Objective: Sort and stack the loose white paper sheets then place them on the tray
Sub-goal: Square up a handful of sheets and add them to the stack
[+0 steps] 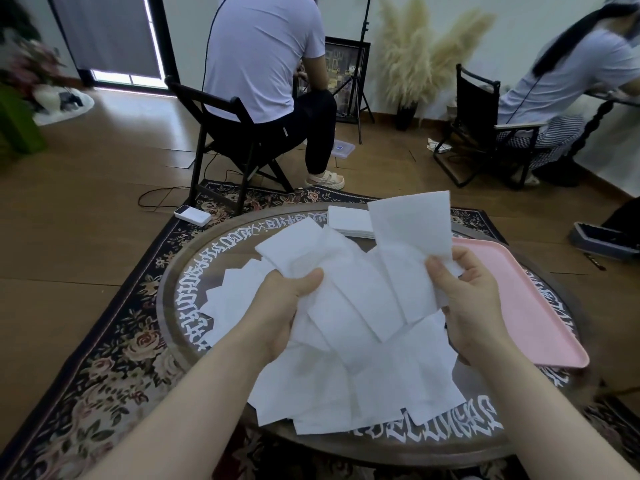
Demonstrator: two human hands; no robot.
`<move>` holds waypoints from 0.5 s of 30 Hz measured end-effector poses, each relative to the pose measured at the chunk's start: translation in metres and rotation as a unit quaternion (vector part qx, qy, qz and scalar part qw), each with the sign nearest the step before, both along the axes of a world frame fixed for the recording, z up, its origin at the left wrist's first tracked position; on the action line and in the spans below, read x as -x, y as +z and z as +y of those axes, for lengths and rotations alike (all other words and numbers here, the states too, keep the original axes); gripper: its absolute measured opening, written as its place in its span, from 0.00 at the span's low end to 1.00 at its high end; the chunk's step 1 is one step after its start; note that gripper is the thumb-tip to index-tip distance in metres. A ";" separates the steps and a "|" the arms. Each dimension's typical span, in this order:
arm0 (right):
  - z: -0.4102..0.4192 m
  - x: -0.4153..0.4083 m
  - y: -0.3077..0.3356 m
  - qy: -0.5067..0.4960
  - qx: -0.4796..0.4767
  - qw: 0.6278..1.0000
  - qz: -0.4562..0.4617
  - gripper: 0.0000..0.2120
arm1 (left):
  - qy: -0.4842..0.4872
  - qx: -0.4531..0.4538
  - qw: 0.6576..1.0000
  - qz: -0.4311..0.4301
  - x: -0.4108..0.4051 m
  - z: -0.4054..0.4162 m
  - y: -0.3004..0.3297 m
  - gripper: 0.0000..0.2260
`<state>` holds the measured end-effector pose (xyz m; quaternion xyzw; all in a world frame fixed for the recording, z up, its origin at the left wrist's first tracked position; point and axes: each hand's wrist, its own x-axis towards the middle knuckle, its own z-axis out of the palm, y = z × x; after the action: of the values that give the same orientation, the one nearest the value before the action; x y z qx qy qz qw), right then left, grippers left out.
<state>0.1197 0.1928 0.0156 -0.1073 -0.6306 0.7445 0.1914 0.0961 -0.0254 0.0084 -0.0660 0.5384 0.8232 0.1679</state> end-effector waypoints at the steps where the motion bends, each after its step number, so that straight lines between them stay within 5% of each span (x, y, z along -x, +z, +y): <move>1: 0.002 0.001 0.003 0.013 0.010 1.000 0.004 0.09 | -0.007 -0.002 1.000 -0.007 0.001 -0.003 0.000 0.06; 9: 0.003 0.001 0.012 0.233 0.070 0.970 -0.026 0.14 | -0.180 0.135 0.974 -0.013 0.003 -0.011 -0.004 0.08; 15: -0.011 0.008 0.002 0.186 -0.070 0.976 -0.085 0.06 | -0.242 0.033 0.969 -0.029 -0.007 0.004 -0.001 0.09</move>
<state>0.1118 0.1819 0.0177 -0.0366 -0.7042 0.7091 0.0023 0.1032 -0.0216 0.0072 0.0371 0.5599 0.7379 0.3749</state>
